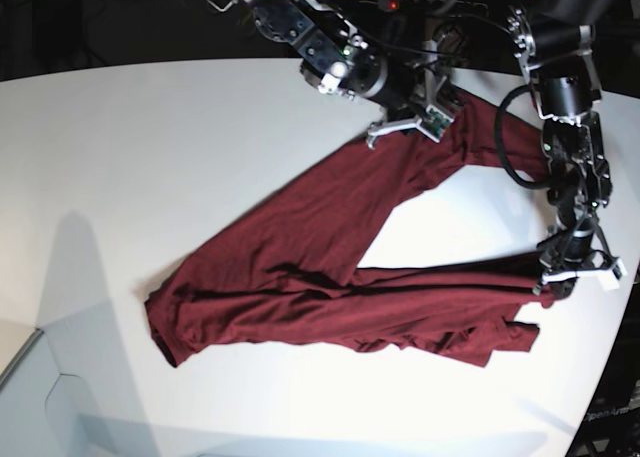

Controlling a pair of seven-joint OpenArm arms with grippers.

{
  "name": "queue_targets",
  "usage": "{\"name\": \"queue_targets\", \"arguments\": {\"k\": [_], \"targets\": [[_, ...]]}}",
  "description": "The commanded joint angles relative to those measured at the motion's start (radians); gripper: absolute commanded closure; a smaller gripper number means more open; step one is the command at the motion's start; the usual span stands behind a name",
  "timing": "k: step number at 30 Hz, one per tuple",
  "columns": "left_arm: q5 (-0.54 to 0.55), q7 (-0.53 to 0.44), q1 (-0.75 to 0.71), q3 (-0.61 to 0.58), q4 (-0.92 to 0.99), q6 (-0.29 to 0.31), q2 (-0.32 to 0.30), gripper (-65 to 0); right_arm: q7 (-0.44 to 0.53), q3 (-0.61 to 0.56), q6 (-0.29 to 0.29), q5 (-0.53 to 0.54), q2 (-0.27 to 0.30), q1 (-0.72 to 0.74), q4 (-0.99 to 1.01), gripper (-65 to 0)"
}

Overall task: Layout the t-shirt on the table in an organized manner, then fold the t-shirt properly
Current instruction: 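Drag the grasped shirt edge with the right gripper away from the left gripper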

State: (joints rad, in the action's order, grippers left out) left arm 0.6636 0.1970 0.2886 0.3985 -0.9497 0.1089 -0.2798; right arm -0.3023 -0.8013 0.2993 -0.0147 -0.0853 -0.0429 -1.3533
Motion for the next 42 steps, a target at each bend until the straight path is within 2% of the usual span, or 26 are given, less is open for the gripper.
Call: {"name": "queue_targets", "arguments": {"k": [1, 3, 7, 11, 15, 21, 25, 29, 33, 42], "targets": [[0.011, -0.024, 0.025, 0.004, -0.019, 0.010, -0.016, -0.4, 0.030, 0.001, 0.005, 0.011, -0.012, 0.008, -0.042, -20.8], [0.011, -0.024, 0.025, 0.004, -0.019, 0.010, -0.016, -0.5, 0.030, 0.027, 0.004, 0.011, 0.014, 0.007, -0.079, -21.5], [0.011, -0.024, 0.022, 0.004, -0.019, 0.010, -0.016, -0.5, 0.035, 0.164, 0.004, 0.012, 0.055, -0.007, -0.120, -23.1], [0.011, -0.024, 0.019, 0.004, -0.019, 0.010, -0.016, -0.5, 0.038, 0.397, 0.004, 0.012, 0.074, 0.002, -0.143, -26.9], [0.011, -0.024, 0.018, 0.004, -0.019, 0.010, -0.016, -0.5, 0.030, 0.623, 0.004, 0.012, 0.077, 0.099, -0.122, -29.3], [0.011, -0.024, 0.016, 0.004, -0.019, 0.010, -0.016, -0.5, 0.030, 0.955, 0.004, 0.012, 0.077, 0.292, 0.030, -33.5], [0.011, -0.024, 0.007, 0.004, -0.019, 0.010, -0.016, -0.5, 0.030, 1.114, 0.002, 0.012, 0.095, 0.400, 0.165, -35.3], [0.011, -0.024, 0.005, 0.004, -0.019, 0.010, -0.016, -0.5, 0.039, 1.178, 0.002, 0.012, 0.135, 0.469, 0.326, -35.5], [0.011, -0.024, 0.005, 0.004, -0.019, 0.010, -0.016, -0.5, 0.041, 1.186, 0.002, 0.012, 0.158, 0.521, 0.443, -35.5], [0.008, -0.024, 0.004, 0.004, -0.019, 0.010, -0.016, -0.5, 0.068, 1.183, 0.002, 0.012, 0.152, 0.529, 0.447, -35.5]]}}
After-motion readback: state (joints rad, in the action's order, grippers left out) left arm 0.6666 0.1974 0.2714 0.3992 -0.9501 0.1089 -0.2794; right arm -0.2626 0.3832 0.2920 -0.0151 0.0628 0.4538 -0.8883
